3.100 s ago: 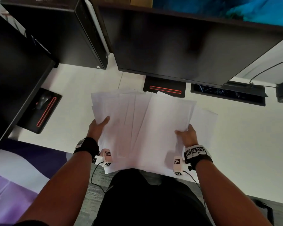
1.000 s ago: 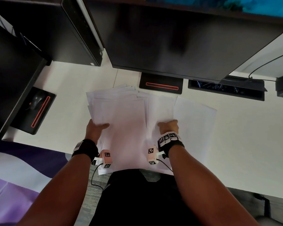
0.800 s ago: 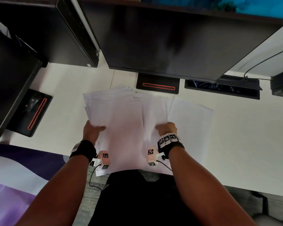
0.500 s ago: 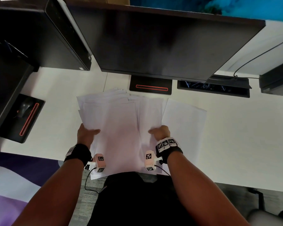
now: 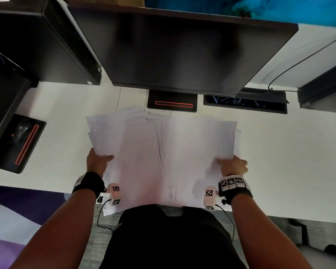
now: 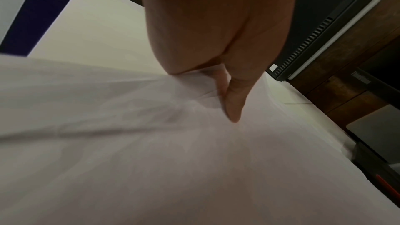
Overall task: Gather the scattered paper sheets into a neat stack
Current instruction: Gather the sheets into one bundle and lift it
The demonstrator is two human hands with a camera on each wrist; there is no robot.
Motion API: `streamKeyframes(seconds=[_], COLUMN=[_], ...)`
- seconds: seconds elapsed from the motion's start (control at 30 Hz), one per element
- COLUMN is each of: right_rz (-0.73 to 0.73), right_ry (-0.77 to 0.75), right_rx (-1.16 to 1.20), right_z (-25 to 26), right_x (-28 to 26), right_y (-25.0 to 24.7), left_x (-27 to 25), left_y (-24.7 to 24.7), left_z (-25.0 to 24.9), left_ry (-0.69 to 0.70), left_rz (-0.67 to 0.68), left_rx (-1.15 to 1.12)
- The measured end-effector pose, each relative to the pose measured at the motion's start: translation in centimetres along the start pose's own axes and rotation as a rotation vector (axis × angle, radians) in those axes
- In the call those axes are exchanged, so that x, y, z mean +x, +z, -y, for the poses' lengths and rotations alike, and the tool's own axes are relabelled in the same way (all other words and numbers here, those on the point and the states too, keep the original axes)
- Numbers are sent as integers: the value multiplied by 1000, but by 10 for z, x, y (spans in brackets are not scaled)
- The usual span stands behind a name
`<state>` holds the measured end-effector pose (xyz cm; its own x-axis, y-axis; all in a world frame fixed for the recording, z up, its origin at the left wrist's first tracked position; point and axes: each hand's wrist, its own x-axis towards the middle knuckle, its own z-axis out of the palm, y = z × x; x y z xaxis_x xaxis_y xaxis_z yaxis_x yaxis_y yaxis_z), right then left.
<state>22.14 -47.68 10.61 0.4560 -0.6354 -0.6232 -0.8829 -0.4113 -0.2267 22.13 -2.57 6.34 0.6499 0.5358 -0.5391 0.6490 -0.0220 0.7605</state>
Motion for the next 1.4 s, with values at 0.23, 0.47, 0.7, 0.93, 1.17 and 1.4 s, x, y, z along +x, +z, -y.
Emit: streamKeyframes(seconds=[0.23,0.47,0.7,0.93,1.17,1.4], right_rz=[-10,108,77,225,168,265], right_ry=[109,-39,-231,-200,-434,-439], right_rx=[147,82,191,297,176,148], right_z=[2,14,16,19,25,20], right_x=[4,-1,-9,-3,-11,-7], right_y=[21,40,39,40,31,25], left_x=[-4,-1,0,6,5,5], left_y=[-1,-2,-2,-4,-4,-4], left_z=[-4,-3,-3,0,0,-2], left_ry=[2,-7,-1,-19,1,-2], left_rz=[13,31,20,18,20,32], left_rx=[-7,0,14,41,48,43])
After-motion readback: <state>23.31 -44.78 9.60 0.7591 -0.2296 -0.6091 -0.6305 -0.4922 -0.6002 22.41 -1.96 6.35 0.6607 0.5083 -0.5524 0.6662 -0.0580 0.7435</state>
